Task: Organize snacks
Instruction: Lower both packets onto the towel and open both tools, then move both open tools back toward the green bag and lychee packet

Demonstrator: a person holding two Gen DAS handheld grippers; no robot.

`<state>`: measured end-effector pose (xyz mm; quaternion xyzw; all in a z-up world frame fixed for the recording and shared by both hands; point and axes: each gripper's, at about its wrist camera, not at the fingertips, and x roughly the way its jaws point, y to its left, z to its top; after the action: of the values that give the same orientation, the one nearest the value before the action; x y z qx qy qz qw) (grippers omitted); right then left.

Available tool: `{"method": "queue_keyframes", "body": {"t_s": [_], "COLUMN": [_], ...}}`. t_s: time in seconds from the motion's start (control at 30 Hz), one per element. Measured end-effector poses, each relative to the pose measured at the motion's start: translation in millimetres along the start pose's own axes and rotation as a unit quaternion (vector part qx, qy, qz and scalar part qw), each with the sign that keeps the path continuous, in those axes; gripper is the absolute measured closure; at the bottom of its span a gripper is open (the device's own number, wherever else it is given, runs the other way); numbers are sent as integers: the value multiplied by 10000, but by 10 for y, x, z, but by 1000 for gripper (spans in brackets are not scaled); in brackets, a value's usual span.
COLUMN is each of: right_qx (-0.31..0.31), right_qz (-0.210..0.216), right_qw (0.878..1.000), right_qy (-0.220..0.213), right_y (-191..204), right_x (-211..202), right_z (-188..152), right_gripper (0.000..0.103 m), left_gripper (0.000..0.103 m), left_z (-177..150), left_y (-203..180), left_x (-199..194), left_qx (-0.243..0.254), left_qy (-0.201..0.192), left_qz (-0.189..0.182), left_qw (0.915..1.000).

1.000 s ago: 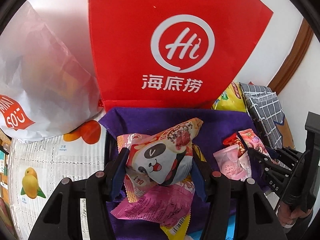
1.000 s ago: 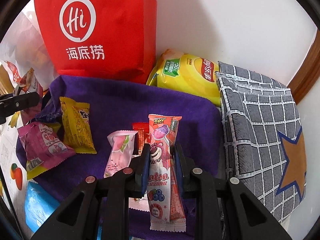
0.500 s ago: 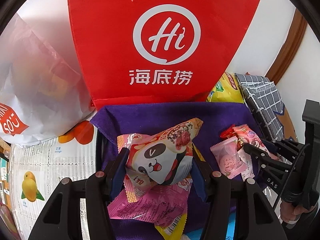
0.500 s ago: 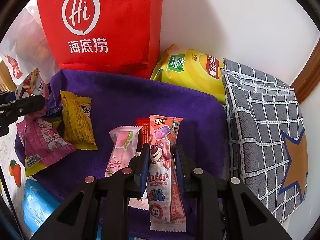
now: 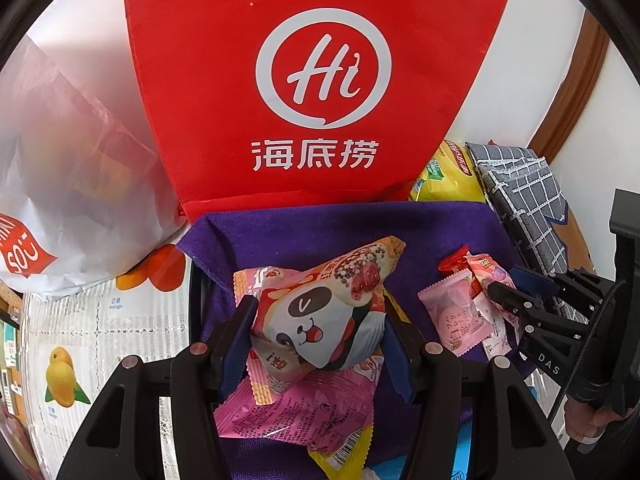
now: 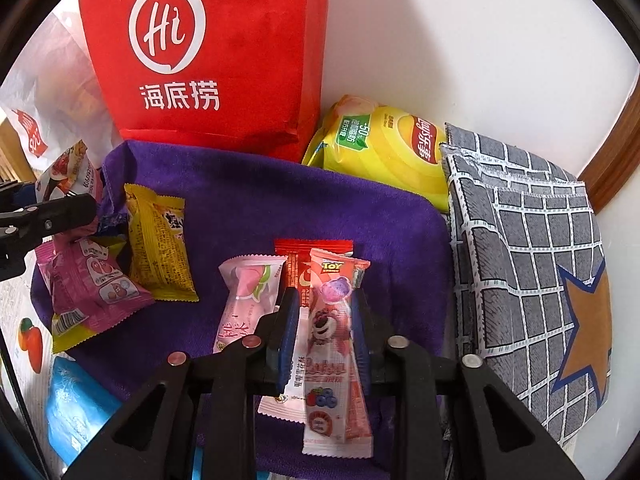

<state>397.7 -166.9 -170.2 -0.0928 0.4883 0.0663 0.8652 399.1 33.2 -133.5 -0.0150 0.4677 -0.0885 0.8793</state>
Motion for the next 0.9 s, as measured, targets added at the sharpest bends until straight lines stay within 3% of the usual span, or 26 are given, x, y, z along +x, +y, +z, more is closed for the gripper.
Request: {"method": "queue_keyframes", "body": {"t_s": [0.07,0.17,0.23,0.37,0.73,0.9], "right_qx": [-1,14,12,5,204,307], "right_qz": [-2,22,41,103,-130,-231], "right_qw": [10000,10000,9999,9995,9970,9964], "right_qy": [-40,-66,-140,-285,-741,-754], "right_y": [0,7,21,46,33,-6], "right_x": [-19,-61,-104,-214,-598,-836], "right_z": [0,4,9,31,59,-113], "right_gripper": [71,59,57,51,46,46], "left_gripper": [46,46,45,34,30,30], "left_z": [1,12,14,29,72,81], "left_y": [-10,-13,-15,-44,-110,-103], "left_x": [-6,-21,-46,-123,-484,-687], "left_qx": [17,25,41,88,113,17], "left_qy": [-6,-17,-40,-155,-475,-637], "left_qz": [-5,-35,-71,-150,-260,-311], "left_qw": [10000,10000,10000,9997,9985,9975]}}
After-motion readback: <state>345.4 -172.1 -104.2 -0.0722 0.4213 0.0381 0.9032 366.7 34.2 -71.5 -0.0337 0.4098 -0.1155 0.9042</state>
